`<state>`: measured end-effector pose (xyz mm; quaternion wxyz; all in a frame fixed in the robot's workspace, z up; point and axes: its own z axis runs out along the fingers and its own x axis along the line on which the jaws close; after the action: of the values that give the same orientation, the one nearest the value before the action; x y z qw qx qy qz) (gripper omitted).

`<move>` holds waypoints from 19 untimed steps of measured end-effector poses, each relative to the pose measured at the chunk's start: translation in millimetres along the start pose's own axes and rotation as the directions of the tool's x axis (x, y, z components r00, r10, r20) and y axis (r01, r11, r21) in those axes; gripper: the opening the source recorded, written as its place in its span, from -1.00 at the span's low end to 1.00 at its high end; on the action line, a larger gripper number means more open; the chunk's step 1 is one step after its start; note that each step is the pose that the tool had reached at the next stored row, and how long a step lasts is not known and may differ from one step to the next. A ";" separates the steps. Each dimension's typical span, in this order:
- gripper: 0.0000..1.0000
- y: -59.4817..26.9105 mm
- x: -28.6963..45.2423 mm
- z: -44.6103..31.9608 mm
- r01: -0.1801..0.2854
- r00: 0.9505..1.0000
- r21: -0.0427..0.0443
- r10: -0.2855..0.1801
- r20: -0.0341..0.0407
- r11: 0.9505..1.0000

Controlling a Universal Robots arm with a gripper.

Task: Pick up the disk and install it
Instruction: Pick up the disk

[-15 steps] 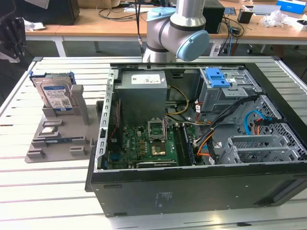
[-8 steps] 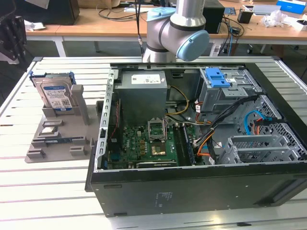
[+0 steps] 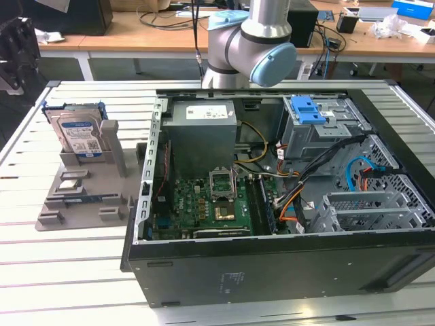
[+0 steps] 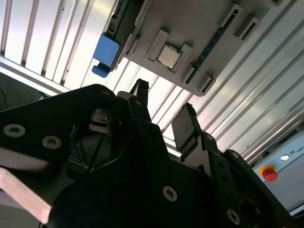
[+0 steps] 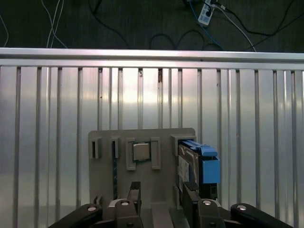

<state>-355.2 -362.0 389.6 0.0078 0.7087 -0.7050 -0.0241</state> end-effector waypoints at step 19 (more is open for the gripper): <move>-0.04 -0.3 -31.7 2.6 0.000 1.000 0.000 0.000 0.000 1.000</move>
<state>-355.1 -330.2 387.7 0.0077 0.7088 -0.7049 -0.0241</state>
